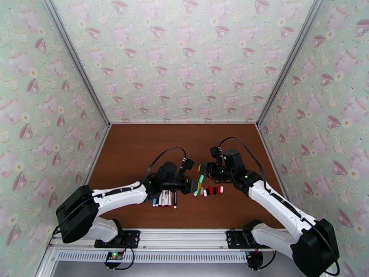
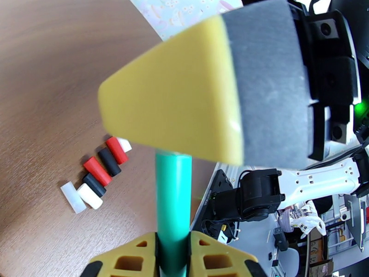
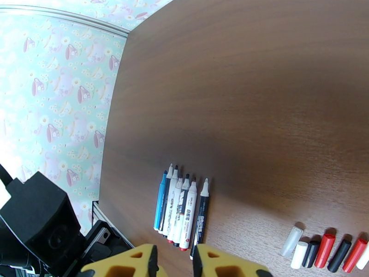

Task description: Open the pen caps

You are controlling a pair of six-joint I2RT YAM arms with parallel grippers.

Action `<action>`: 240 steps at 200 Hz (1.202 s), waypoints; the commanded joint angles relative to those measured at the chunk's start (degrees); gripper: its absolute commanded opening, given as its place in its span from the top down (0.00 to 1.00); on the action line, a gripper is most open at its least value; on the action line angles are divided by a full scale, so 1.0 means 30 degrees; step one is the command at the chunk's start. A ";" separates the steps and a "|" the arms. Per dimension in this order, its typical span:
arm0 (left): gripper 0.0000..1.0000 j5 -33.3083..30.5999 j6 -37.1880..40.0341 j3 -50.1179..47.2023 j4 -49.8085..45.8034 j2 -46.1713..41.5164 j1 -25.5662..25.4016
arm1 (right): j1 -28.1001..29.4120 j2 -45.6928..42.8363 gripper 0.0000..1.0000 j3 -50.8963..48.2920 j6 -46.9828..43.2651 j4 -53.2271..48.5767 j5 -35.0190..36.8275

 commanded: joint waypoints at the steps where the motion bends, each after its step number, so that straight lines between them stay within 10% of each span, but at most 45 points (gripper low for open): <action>1: 0.82 0.0648 -0.0223 -0.0308 0.0589 0.0041 -0.0081 | 0.0242 -0.0207 0.78 0.0345 0.0062 0.0355 0.0345; 54: 0.80 0.0763 -0.0330 -0.0283 0.0513 -0.0016 -0.0081 | 0.0259 -0.0250 0.86 0.0405 0.0068 0.0355 0.0320; 105: 0.58 0.0082 -0.1099 -0.0554 0.2225 -0.0063 -0.0059 | 0.0287 -0.0715 0.89 0.0454 0.0714 0.0708 0.0071; 240: 0.72 -0.1447 -0.0914 0.0571 0.2074 0.0800 -0.0202 | 0.0942 -0.1080 0.90 -0.0100 0.2644 0.2227 0.0706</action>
